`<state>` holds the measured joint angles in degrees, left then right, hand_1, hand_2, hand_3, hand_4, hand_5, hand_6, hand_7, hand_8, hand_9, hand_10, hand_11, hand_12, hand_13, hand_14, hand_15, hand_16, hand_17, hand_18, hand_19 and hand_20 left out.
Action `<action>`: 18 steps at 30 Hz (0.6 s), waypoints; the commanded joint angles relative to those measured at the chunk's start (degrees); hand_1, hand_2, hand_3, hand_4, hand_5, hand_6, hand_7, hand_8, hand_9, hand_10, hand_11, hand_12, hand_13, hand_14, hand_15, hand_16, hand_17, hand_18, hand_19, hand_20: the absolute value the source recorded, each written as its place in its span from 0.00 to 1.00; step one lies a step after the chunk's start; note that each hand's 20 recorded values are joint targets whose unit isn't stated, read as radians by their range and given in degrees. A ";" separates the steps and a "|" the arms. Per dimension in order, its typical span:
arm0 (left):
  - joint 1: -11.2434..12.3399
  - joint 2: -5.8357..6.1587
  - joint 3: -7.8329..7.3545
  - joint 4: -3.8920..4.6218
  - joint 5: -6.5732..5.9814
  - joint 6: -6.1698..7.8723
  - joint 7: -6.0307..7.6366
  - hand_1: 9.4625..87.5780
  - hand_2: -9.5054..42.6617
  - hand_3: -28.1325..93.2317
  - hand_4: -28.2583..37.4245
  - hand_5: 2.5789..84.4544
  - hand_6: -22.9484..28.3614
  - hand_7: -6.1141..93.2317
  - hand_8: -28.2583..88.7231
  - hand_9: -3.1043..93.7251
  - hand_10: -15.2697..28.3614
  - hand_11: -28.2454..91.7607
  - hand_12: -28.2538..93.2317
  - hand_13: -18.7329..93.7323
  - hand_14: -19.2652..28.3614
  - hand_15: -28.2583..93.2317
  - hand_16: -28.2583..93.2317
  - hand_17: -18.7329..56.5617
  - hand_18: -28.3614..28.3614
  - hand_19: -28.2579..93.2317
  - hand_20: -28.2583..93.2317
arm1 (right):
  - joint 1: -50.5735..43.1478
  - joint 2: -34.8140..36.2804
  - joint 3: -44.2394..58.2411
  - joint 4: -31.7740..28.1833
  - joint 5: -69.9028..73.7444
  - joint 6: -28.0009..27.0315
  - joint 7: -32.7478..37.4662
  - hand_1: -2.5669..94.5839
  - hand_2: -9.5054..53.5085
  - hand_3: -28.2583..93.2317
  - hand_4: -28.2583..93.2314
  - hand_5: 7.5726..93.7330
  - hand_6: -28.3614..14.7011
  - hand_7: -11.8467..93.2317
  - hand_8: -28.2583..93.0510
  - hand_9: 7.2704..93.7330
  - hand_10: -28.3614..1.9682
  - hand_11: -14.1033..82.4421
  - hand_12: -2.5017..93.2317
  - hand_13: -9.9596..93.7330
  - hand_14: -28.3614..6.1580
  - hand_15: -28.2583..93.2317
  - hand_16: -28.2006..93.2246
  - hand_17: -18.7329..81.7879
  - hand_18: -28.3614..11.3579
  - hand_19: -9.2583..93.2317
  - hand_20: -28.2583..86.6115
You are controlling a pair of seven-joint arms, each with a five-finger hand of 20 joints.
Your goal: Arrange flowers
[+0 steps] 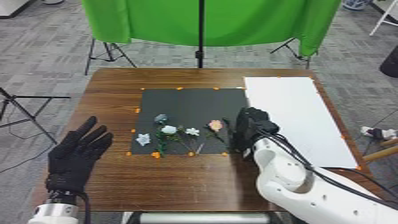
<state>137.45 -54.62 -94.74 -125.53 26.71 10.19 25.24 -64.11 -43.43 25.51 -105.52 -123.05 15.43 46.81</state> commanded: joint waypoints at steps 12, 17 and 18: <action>0.55 -1.79 -0.20 0.17 0.89 -0.59 -1.26 0.17 0.31 0.89 0.02 0.45 0.64 0.17 0.16 0.40 0.82 0.41 0.31 0.38 0.99 0.63 0.16 0.13 1.00 0.71 0.28 | -6.56 4.32 10.34 -7.70 0.28 -1.05 -7.65 0.31 0.00 0.87 0.00 0.75 0.70 0.23 0.13 0.87 0.57 0.74 0.27 0.77 0.49 0.94 0.46 0.46 0.08 0.96 0.71; -0.14 -1.41 0.57 0.73 0.32 -0.37 -0.52 0.17 0.31 0.88 0.02 0.45 0.64 0.17 0.16 0.40 0.82 0.41 0.31 0.38 1.00 0.63 0.16 0.13 1.00 0.71 0.28 | -12.14 4.42 21.22 -10.53 11.69 2.31 -11.28 0.28 0.00 0.87 0.00 0.72 0.67 0.23 0.13 0.84 0.54 0.66 0.24 0.74 0.46 0.91 0.43 0.43 0.09 0.91 0.70; -0.26 -1.21 0.74 0.81 0.20 -0.25 -0.50 0.17 0.31 0.88 0.01 0.45 0.64 0.17 0.16 0.40 0.82 0.41 0.31 0.38 1.00 0.63 0.16 0.13 1.00 0.71 0.28 | -13.37 3.59 24.09 -10.92 18.89 4.00 -12.67 0.26 0.05 0.87 0.00 0.69 0.67 0.23 0.13 0.81 0.52 0.59 0.22 0.71 0.46 0.87 0.41 0.40 0.10 0.86 0.68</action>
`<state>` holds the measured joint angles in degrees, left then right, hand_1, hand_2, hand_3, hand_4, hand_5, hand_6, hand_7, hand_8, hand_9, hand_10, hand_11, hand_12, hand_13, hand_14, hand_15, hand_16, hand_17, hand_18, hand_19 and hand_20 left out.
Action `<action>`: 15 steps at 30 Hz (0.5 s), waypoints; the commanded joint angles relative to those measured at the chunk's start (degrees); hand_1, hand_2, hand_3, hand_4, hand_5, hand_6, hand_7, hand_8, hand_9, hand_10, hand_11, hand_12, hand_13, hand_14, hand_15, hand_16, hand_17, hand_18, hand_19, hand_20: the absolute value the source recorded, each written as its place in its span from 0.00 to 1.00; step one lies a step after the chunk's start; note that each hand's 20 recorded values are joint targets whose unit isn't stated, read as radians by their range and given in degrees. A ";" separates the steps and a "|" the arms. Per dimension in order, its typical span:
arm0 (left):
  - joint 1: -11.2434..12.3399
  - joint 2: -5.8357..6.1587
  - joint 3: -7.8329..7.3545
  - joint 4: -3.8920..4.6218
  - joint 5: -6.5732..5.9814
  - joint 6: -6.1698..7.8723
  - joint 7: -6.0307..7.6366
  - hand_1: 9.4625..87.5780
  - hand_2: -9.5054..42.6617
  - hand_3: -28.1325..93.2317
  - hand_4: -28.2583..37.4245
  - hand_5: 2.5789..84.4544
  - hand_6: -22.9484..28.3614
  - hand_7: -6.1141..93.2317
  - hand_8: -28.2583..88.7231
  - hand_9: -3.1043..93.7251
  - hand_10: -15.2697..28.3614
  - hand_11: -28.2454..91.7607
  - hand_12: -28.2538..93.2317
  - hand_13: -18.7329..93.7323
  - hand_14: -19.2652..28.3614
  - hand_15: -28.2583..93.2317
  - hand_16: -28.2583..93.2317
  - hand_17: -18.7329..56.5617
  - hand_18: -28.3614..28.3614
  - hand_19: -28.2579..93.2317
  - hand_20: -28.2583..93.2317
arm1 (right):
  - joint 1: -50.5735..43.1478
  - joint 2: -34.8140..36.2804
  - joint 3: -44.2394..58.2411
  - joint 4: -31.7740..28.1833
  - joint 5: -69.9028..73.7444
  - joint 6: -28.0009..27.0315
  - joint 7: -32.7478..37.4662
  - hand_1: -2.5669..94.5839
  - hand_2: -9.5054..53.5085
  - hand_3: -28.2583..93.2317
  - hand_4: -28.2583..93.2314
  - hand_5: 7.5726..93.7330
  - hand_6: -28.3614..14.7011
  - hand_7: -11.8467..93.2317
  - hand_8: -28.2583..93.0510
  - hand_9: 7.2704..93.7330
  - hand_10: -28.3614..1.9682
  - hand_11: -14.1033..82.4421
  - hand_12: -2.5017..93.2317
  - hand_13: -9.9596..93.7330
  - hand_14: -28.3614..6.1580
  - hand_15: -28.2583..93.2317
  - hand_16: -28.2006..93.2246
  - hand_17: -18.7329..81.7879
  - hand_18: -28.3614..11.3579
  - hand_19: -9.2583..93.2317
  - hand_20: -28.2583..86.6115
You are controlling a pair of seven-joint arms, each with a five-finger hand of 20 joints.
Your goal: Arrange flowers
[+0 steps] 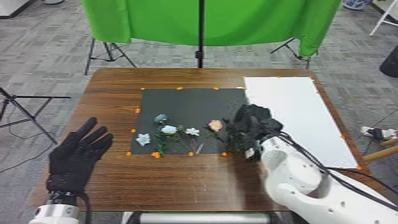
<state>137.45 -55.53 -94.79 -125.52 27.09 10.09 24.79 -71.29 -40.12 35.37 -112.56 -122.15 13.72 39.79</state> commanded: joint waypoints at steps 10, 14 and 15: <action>-1.71 2.10 2.96 1.59 -1.40 1.74 4.21 0.17 0.31 0.88 0.00 0.43 0.53 0.16 0.16 0.40 0.79 0.41 0.31 0.39 1.00 0.64 0.15 0.14 1.00 0.72 0.29 | -18.85 -3.64 33.59 -4.84 64.62 9.08 -25.16 0.18 0.28 0.90 0.00 0.55 0.63 0.23 0.13 0.61 0.36 0.39 0.17 0.51 0.28 0.69 0.30 0.23 0.11 0.65 0.53; -1.30 2.69 3.95 1.63 0.58 4.41 5.27 0.16 0.31 0.87 0.00 0.42 0.52 0.16 0.16 0.40 0.78 0.41 0.31 0.38 1.00 0.64 0.15 0.13 1.00 0.72 0.29 | -23.82 -4.93 37.91 -4.65 71.77 5.86 -30.16 0.18 0.28 0.90 0.00 0.51 0.65 0.23 0.13 0.56 0.36 0.35 0.16 0.48 0.27 0.64 0.30 0.21 0.10 0.63 0.51; -1.17 2.25 3.88 1.62 2.49 5.03 4.04 0.16 0.31 0.87 0.00 0.41 0.52 0.16 0.16 0.40 0.78 0.41 0.31 0.38 1.00 0.63 0.15 0.13 1.00 0.71 0.29 | -25.13 -5.09 38.96 -4.61 73.81 4.69 -31.52 0.18 0.28 0.90 0.00 0.50 0.65 0.23 0.13 0.55 0.37 0.34 0.16 0.48 0.27 0.63 0.30 0.21 0.10 0.63 0.50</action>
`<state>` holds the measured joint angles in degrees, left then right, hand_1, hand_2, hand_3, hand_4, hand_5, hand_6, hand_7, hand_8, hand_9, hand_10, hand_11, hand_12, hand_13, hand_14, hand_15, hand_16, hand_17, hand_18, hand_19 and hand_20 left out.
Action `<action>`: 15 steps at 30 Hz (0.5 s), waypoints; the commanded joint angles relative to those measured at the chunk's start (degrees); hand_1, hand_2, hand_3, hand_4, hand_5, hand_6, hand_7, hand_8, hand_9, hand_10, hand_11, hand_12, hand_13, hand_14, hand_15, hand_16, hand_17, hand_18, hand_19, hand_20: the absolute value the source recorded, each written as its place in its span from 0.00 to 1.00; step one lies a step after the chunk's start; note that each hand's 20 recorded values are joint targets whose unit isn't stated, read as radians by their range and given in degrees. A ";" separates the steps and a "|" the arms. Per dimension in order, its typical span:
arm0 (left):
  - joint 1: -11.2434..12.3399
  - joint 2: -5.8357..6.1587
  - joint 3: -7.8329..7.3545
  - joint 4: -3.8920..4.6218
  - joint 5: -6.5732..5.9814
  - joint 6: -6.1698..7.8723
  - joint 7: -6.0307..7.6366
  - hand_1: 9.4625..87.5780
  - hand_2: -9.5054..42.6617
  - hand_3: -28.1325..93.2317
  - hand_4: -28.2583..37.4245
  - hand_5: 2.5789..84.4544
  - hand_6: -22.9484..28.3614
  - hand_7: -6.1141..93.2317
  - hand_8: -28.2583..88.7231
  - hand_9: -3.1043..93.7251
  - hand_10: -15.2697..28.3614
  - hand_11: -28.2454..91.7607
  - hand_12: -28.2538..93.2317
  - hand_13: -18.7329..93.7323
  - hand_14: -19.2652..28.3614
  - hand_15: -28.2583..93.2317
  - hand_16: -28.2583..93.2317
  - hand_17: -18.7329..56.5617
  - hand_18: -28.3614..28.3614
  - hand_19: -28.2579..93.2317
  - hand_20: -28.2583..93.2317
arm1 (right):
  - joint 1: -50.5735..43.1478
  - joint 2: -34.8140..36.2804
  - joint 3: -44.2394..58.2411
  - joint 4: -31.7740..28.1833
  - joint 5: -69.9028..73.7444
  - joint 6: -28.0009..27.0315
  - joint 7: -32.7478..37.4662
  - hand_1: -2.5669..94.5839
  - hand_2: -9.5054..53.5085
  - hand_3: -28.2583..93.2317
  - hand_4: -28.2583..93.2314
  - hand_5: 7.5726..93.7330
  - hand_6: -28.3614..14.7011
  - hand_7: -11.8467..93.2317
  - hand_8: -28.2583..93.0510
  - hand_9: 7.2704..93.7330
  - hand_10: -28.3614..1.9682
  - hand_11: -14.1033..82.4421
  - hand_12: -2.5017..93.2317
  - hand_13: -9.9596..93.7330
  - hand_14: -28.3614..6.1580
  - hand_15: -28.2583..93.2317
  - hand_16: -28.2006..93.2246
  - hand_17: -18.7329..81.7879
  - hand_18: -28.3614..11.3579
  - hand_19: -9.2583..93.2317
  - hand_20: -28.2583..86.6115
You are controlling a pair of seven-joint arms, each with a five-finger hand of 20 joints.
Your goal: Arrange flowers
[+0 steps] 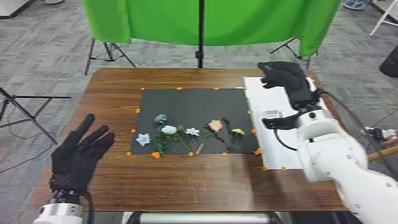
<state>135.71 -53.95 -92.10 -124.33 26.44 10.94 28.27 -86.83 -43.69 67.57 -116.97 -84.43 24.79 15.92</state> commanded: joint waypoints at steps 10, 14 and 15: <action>0.07 -2.66 0.63 1.69 5.73 1.01 -2.42 0.15 0.30 0.87 0.00 0.41 0.50 0.17 0.15 0.39 0.78 0.41 0.31 0.38 0.99 0.63 0.16 0.13 1.00 0.71 0.29 | -17.78 -4.09 12.92 1.33 42.42 -13.96 -14.12 0.16 0.26 0.90 0.00 0.41 0.74 0.22 0.14 0.48 0.46 0.27 0.16 0.44 0.25 0.53 0.33 0.21 0.09 0.60 0.47; 0.23 -3.98 0.17 2.10 6.31 -0.15 -3.27 0.14 0.29 0.87 0.00 0.41 0.51 0.17 0.15 0.39 0.78 0.41 0.31 0.38 0.99 0.63 0.16 0.13 1.00 0.71 0.29 | -20.69 -6.20 16.12 1.85 43.86 -18.12 -13.75 0.16 0.25 0.90 0.00 0.41 0.75 0.22 0.14 0.49 0.47 0.27 0.17 0.45 0.26 0.53 0.34 0.21 0.10 0.59 0.47; 0.02 -4.52 0.05 2.27 6.56 -0.57 -3.65 0.14 0.28 0.87 0.00 0.42 0.52 0.17 0.15 0.39 0.78 0.41 0.31 0.38 0.99 0.63 0.16 0.13 1.00 0.70 0.29 | -21.62 -6.62 16.90 1.81 43.93 -19.40 -13.89 0.16 0.25 0.90 0.00 0.42 0.75 0.23 0.14 0.50 0.47 0.28 0.17 0.46 0.27 0.54 0.34 0.22 0.09 0.60 0.47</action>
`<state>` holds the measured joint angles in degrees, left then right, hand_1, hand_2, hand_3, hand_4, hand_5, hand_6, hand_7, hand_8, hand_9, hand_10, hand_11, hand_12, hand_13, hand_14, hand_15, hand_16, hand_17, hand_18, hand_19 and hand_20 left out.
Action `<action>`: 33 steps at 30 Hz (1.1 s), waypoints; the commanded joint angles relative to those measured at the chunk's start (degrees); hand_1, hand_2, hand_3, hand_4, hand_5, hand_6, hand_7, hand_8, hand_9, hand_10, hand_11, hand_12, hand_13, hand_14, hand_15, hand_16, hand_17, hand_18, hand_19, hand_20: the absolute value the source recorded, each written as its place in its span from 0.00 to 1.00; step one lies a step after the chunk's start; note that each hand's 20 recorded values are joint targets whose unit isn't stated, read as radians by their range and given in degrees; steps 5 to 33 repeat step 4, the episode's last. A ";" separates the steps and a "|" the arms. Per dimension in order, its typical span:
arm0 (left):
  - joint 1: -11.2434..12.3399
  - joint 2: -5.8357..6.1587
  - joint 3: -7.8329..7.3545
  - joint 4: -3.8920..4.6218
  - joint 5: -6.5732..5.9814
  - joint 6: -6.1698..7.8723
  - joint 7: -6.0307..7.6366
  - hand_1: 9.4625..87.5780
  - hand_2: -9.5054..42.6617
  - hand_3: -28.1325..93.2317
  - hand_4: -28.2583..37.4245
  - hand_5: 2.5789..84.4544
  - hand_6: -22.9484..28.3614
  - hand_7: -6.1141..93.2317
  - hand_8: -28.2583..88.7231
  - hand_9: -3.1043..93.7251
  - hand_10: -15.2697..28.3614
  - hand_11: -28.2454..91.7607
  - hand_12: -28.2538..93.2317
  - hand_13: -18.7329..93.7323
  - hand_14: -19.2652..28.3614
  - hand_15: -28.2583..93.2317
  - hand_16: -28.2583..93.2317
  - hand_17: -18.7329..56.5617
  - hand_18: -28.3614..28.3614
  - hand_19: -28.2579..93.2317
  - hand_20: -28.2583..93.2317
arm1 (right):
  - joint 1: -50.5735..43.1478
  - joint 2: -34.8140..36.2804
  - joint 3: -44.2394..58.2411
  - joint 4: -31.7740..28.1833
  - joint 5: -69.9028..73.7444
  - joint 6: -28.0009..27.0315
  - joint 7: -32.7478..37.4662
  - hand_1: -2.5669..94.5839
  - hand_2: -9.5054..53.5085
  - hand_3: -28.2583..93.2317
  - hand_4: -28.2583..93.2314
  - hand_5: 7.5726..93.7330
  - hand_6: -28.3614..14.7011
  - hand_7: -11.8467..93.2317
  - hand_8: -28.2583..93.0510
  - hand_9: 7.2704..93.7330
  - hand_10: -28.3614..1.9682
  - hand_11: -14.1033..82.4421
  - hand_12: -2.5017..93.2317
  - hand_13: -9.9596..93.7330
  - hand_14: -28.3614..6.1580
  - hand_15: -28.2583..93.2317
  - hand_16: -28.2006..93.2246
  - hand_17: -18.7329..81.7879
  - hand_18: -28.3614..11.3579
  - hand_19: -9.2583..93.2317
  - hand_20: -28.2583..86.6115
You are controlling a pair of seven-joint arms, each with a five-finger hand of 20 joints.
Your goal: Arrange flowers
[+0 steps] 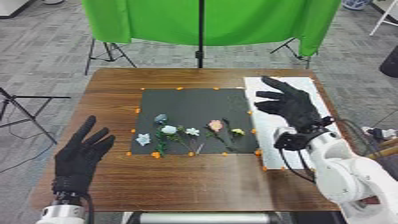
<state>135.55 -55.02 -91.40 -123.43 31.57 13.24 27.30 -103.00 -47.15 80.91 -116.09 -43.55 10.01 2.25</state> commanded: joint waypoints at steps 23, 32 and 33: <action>0.22 -4.63 -1.15 1.31 1.86 -3.41 -3.53 0.14 0.28 0.88 0.00 0.43 0.52 0.17 0.15 0.39 0.78 0.41 0.32 0.38 0.99 0.62 0.16 0.13 1.00 0.70 0.29 | -6.77 -4.67 4.20 0.36 1.35 -4.98 0.08 0.17 0.24 0.90 0.00 0.43 0.75 0.23 0.14 0.51 0.46 0.29 0.17 0.48 0.28 0.56 0.35 0.23 0.09 0.60 0.47; 0.22 -4.63 -1.15 1.31 1.86 -3.41 -3.53 0.14 0.28 0.88 0.00 0.43 0.52 0.17 0.15 0.39 0.78 0.41 0.32 0.38 0.99 0.62 0.16 0.13 1.00 0.70 0.29 | -6.77 -4.67 4.20 0.36 1.35 -4.98 0.08 0.17 0.24 0.90 0.00 0.43 0.75 0.23 0.14 0.51 0.46 0.29 0.17 0.48 0.28 0.56 0.35 0.23 0.09 0.60 0.47; 0.22 -4.63 -1.15 1.31 1.86 -3.41 -3.53 0.14 0.28 0.88 0.00 0.43 0.52 0.17 0.15 0.39 0.78 0.41 0.32 0.38 0.99 0.62 0.16 0.13 1.00 0.70 0.29 | -6.77 -4.67 4.20 0.36 1.35 -4.98 0.08 0.17 0.24 0.90 0.00 0.43 0.75 0.23 0.14 0.51 0.46 0.29 0.17 0.48 0.28 0.56 0.35 0.23 0.09 0.60 0.47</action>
